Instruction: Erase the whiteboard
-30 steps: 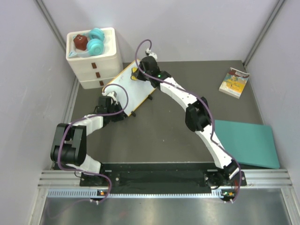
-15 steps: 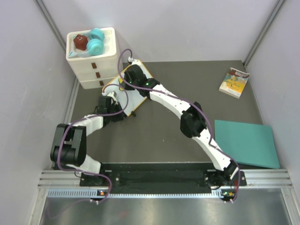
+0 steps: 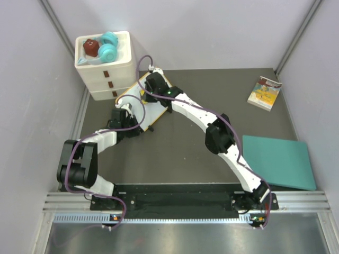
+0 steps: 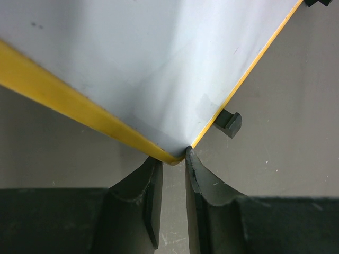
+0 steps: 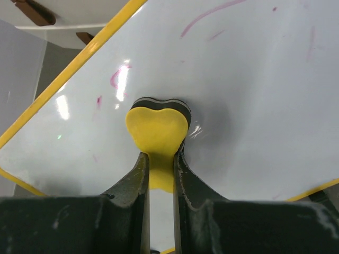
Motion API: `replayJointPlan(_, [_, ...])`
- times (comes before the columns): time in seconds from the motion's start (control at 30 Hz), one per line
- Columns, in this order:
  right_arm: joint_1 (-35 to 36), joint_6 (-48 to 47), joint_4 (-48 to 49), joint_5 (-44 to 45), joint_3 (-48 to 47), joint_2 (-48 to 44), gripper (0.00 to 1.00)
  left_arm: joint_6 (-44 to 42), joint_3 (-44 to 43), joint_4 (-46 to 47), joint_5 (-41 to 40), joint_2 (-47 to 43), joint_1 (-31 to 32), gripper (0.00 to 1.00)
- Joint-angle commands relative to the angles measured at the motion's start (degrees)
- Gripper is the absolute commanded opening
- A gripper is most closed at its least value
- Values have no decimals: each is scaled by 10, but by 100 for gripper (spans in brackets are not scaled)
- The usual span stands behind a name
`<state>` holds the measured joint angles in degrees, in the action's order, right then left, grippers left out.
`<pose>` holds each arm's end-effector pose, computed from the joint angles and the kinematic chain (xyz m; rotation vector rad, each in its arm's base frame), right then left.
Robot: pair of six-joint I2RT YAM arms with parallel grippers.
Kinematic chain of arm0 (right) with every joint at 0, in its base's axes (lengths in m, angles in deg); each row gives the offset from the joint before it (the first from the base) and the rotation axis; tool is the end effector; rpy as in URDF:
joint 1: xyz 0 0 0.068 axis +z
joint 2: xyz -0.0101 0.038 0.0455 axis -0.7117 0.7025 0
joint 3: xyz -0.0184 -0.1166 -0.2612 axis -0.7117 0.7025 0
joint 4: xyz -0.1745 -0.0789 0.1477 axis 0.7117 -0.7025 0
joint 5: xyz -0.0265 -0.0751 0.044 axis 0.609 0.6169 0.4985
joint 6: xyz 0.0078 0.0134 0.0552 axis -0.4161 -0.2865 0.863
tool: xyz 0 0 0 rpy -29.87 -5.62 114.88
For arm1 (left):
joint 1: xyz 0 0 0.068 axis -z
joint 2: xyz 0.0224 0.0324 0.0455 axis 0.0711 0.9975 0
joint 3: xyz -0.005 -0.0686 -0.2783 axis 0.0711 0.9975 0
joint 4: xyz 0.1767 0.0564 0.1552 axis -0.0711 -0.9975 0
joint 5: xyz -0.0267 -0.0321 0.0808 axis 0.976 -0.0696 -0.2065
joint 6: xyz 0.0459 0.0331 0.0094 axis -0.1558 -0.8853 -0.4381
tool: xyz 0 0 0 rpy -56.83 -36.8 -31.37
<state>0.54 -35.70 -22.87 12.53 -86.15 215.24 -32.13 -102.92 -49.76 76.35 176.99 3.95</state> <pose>0.4024 0.4082 0.2564 -0.1581 2.1986 0.6766 0.2773 -0.0482 0.1870 -0.2021 2.3983 -0.5239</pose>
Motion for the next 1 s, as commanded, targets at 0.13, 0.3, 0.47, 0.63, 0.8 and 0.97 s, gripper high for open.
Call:
replayJointPlan(0.13, [-32,-1,25,-35,-11,-24,0,-38,10,-29,-29,-10,9,7])
replayJointPlan(0.3, [-11,-22,36,-55,-13,-25,0,-38,10,-28,-30,-10,12,7])
replayJointPlan(0.47, [2,-11,119,-69,19,-28,0,-39,9,-30,-34,-10,13,7])
replayJointPlan(0.63, [6,30,186,-64,19,-18,0,-39,9,-30,-34,-9,13,7])
replayJointPlan(0.8, [8,43,220,-19,20,-17,0,-39,9,-30,-34,-9,14,7])
replayJointPlan(0.97, [8,56,227,25,10,-7,0,-39,9,-31,-34,-10,15,7])
